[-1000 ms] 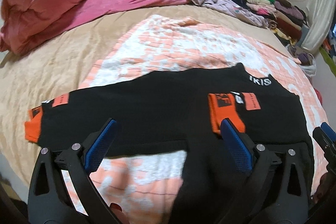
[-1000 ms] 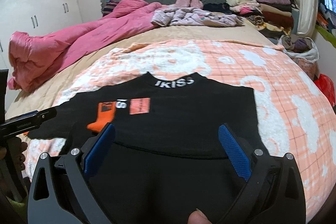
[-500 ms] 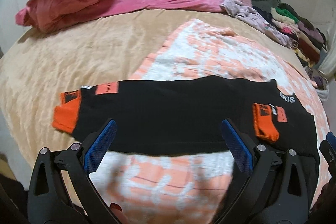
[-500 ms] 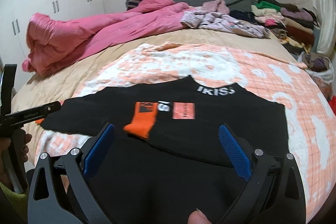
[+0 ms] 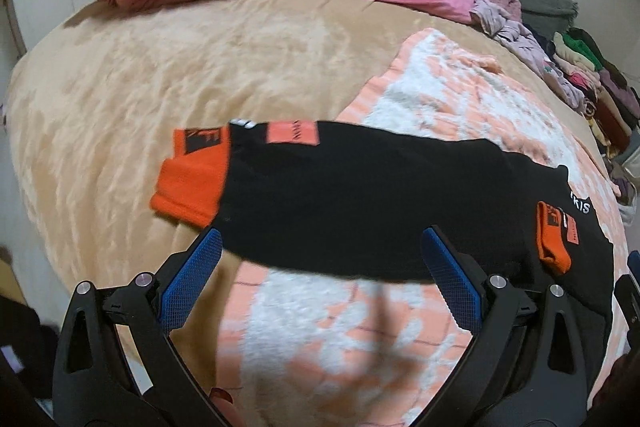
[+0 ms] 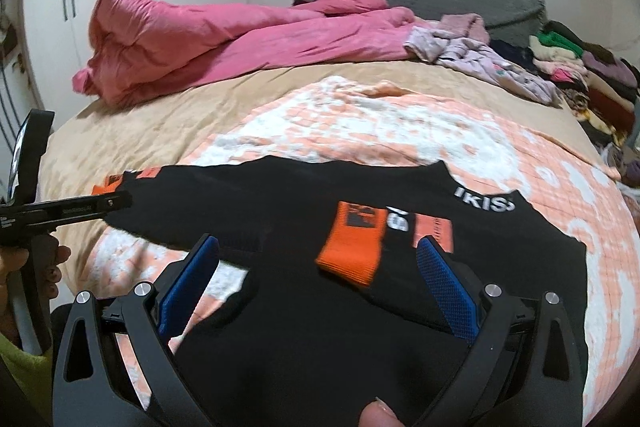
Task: Fold small clothes
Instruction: 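Grasp the other orange cuff with the left tool and lift it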
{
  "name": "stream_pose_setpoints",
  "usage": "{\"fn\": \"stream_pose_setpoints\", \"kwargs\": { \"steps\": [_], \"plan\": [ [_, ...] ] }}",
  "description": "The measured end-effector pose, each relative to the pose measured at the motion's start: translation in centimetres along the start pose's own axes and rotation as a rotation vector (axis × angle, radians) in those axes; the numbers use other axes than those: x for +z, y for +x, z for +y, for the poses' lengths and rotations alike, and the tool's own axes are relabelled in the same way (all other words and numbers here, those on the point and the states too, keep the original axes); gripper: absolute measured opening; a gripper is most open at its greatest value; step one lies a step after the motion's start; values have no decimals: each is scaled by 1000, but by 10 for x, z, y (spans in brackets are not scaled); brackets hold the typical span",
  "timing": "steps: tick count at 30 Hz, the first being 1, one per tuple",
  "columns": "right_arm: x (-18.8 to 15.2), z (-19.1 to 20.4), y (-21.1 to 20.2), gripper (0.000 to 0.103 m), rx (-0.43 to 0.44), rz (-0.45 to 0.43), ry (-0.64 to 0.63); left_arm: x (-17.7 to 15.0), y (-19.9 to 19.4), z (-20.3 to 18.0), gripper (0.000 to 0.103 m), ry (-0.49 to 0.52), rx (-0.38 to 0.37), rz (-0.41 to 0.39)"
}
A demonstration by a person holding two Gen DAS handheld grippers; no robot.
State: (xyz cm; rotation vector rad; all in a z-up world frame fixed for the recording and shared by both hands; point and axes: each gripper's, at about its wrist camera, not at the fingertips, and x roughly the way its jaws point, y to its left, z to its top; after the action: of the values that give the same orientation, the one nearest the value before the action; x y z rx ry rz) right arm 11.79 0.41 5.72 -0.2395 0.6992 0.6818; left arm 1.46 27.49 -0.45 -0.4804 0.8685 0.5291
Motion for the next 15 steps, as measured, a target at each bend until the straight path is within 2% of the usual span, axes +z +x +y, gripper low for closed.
{"fn": "stream_pose_setpoints", "kwargs": {
  "steps": [6,9,15],
  "plan": [
    [7,19,5,98,24,-2,-45,-6,4,29,93,-68,-9,28],
    [9,25,9,98,31,0,-60,-11,9,40,93,-125,-80,71],
    [10,36,19,98,48,12,-78,-15,22,54,75,-207,-97,83]
  ]
}}
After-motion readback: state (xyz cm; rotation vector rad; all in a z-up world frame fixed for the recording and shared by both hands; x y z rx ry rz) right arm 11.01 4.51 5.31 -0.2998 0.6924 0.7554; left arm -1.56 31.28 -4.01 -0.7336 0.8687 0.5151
